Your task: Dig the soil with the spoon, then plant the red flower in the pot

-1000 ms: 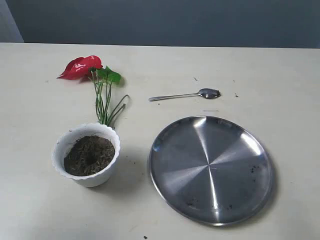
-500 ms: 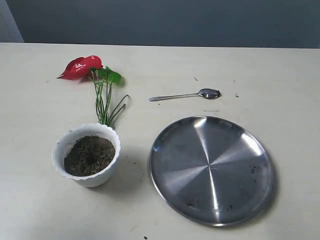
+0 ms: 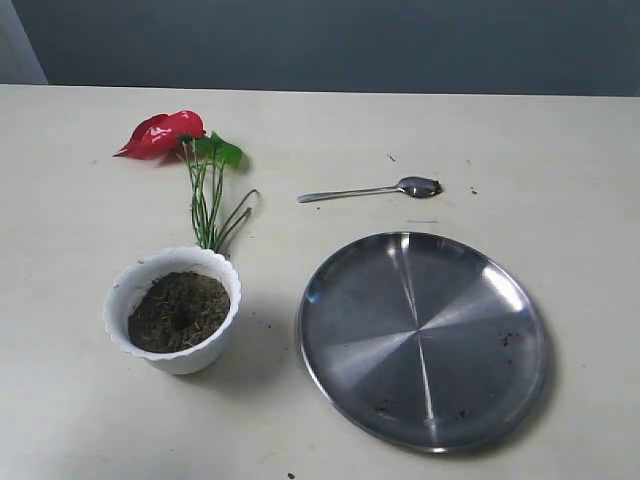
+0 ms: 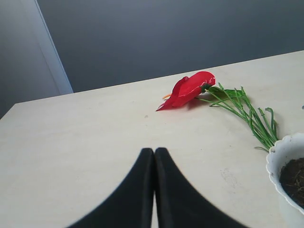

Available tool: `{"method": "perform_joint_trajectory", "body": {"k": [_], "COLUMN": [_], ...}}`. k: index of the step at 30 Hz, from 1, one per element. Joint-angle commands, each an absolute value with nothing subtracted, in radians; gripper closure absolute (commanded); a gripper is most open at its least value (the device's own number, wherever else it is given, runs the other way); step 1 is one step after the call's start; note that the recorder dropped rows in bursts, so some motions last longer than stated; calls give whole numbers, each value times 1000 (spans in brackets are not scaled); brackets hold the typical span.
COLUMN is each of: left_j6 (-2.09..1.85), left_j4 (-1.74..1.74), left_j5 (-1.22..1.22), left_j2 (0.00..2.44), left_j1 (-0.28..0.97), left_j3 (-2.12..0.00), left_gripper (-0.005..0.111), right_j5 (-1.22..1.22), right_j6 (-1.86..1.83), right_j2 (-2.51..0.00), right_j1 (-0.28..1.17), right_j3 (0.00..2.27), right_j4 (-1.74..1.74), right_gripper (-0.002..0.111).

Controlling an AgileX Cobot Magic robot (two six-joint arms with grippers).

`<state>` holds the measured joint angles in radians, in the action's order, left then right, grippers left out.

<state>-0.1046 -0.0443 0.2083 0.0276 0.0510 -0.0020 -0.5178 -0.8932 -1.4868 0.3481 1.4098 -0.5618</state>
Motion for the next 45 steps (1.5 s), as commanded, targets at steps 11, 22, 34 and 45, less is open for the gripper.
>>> {"method": "perform_joint_trajectory", "body": {"k": [11, 22, 34, 45], "left_j6": [-101, -101, -101, -101], "left_j4": [-43, -43, -43, -45], "left_j5": [199, 201, 201, 201], "left_j2": [23, 23, 23, 23], "left_j1": [53, 53, 53, 53], "left_j3": [0, 0, 0, 0], "left_gripper": [106, 106, 106, 106], "right_j5": [-857, -809, -766, -871], "right_j6": [-1050, -1050, -960, -877], "right_j2": [-2170, -2261, -2263, -2319], "right_j1": [453, 560, 589, 622], "right_j3": [1850, 1850, 1850, 1908], "right_j4": [-268, 26, -39, -61], "right_gripper": [66, 45, 44, 44]}}
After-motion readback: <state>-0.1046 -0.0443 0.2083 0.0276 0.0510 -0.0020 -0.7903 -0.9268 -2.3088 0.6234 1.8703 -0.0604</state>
